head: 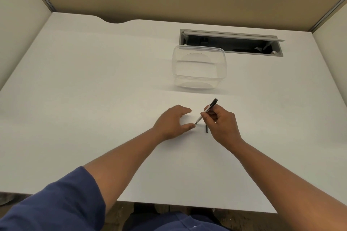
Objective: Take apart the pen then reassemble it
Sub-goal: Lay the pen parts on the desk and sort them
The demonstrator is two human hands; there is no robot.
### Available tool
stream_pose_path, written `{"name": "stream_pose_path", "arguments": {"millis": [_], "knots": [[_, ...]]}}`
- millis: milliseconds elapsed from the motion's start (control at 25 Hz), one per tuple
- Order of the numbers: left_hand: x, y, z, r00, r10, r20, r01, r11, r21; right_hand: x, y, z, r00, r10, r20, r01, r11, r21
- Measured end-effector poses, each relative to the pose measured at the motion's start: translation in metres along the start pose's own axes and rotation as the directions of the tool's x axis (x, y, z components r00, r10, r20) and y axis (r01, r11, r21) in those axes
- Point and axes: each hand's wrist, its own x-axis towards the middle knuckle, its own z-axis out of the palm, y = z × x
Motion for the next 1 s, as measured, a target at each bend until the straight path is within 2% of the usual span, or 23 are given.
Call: {"name": "stream_pose_path", "arguments": {"millis": [200, 480, 640, 720, 840, 1000], "knots": [[0.002, 0.024, 0.007, 0.998, 0.037, 0.053, -0.034, 0.998, -0.062, 0.004, -0.002, 0.001, 0.999, -0.009, 0.053, 0.009, 1.000, -0.014], [0.008, 0.034, 0.008, 0.996, 0.087, 0.008, -0.085, 0.990, -0.110, 0.008, -0.005, 0.000, 0.994, -0.031, 0.100, 0.037, 0.997, -0.062], [0.010, 0.034, 0.009, 1.000, 0.028, -0.011, -0.029, 0.985, -0.171, 0.006, -0.002, 0.001, 0.996, 0.008, 0.092, -0.010, 1.000, 0.021], [0.010, 0.034, 0.008, 0.998, -0.062, -0.007, 0.059, 0.963, -0.263, 0.004, 0.005, 0.001, 0.994, 0.056, 0.098, -0.056, 0.998, -0.001], [0.011, 0.027, 0.010, 0.977, -0.212, -0.032, 0.179, 0.888, -0.423, -0.002, 0.016, 0.007, 0.979, 0.107, 0.174, -0.083, 0.987, -0.140], [0.006, 0.020, 0.015, 0.928, -0.368, 0.054, 0.299, 0.653, -0.696, -0.012, 0.025, 0.018, 0.957, 0.088, 0.276, 0.004, 0.948, -0.319]]}}
